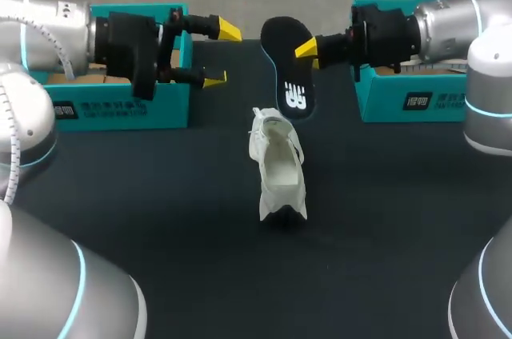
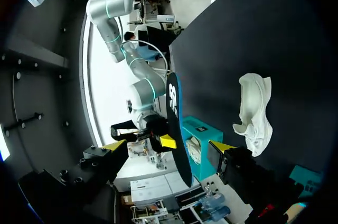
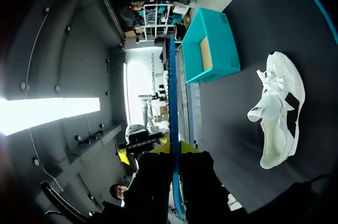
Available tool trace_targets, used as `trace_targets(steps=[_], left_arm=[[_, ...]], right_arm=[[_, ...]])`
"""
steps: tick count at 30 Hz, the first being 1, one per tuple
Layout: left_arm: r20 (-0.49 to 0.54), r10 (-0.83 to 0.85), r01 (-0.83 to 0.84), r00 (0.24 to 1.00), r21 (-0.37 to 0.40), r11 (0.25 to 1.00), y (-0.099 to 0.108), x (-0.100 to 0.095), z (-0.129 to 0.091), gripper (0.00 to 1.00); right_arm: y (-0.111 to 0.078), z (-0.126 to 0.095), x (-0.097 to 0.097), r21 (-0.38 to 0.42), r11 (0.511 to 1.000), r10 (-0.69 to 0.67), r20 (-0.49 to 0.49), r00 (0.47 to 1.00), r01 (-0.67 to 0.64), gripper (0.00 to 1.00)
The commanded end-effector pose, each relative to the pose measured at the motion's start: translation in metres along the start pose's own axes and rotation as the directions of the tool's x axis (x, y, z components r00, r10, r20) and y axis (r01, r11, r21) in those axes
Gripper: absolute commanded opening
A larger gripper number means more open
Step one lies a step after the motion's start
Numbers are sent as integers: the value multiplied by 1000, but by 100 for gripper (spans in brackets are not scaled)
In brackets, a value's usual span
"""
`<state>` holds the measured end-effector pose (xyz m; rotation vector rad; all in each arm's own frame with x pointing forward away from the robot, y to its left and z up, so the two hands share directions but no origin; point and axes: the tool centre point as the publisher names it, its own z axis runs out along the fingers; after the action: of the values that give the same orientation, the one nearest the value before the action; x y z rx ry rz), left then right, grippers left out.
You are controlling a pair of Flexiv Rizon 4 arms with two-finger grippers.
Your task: Take the shoe out of the shoebox, open the shoe tongue, remove and reinsert the insole, then place the shoe into the shoebox
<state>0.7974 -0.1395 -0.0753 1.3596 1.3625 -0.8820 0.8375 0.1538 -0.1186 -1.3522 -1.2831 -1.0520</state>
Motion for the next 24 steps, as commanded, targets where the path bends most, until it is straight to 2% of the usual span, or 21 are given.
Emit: trace_targets(steps=[1, 12, 14, 20, 24], left_arm=[[104, -16, 22, 994, -52, 998, -4, 8, 10, 100], [206, -29, 49, 978, -93, 995, 11, 13, 31, 100], [212, -20, 40, 977, -89, 995, 13, 12, 36, 84], [226, -9, 28, 974, -77, 997, 19, 9, 51, 81], [245, -23, 42, 969, -69, 997, 20, 9, 58, 72]], right_arm=[[-9, 0, 3, -32, 999, 2, -13, 1000, -2, 0], [-16, 9, 11, -8, 1000, 0, 1, 1000, 0, 0], [-18, 10, 11, 0, 1000, 2, 8, 1000, -2, 0], [-21, 13, 11, 5, 1000, 8, 13, 1000, -8, 0], [-22, 14, 12, 1, 1000, 7, 10, 1000, -7, 0]])
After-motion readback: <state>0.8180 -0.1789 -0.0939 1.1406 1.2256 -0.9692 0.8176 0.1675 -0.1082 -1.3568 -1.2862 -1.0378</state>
